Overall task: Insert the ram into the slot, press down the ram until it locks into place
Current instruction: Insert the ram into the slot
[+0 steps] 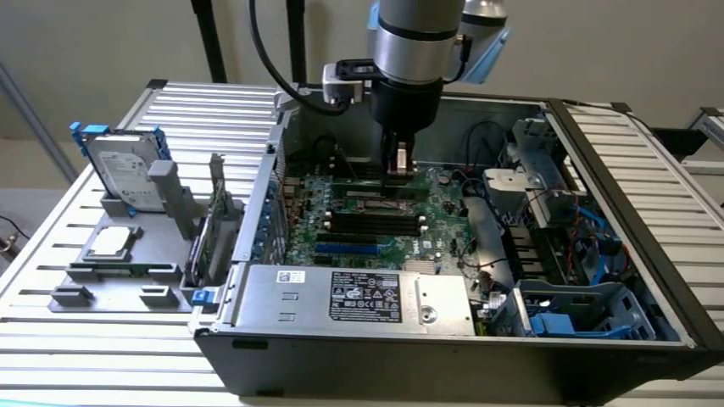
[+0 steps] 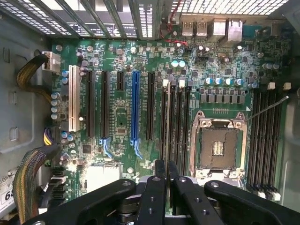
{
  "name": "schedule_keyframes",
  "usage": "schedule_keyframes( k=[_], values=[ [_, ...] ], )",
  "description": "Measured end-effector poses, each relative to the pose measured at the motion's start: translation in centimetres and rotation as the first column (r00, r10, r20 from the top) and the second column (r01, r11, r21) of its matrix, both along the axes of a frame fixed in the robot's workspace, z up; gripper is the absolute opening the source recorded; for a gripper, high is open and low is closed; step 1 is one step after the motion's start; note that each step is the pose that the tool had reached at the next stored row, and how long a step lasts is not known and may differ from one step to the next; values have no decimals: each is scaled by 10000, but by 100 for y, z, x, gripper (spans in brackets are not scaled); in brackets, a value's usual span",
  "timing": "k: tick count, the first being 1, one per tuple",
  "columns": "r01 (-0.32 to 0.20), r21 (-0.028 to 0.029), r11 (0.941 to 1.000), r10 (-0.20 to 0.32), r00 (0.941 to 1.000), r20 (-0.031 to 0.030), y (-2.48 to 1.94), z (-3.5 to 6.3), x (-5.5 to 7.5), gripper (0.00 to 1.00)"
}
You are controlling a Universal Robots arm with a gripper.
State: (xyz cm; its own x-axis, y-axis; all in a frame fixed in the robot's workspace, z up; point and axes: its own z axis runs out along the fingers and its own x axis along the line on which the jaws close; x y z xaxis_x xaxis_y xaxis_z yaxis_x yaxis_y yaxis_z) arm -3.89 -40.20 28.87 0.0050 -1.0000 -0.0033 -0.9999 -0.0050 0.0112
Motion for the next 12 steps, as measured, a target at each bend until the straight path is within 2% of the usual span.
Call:
schedule_keyframes(
  k=[12],
  values=[
    [-1,-50,10000,1,10000,-1,0,-164,1,13]
  ],
)
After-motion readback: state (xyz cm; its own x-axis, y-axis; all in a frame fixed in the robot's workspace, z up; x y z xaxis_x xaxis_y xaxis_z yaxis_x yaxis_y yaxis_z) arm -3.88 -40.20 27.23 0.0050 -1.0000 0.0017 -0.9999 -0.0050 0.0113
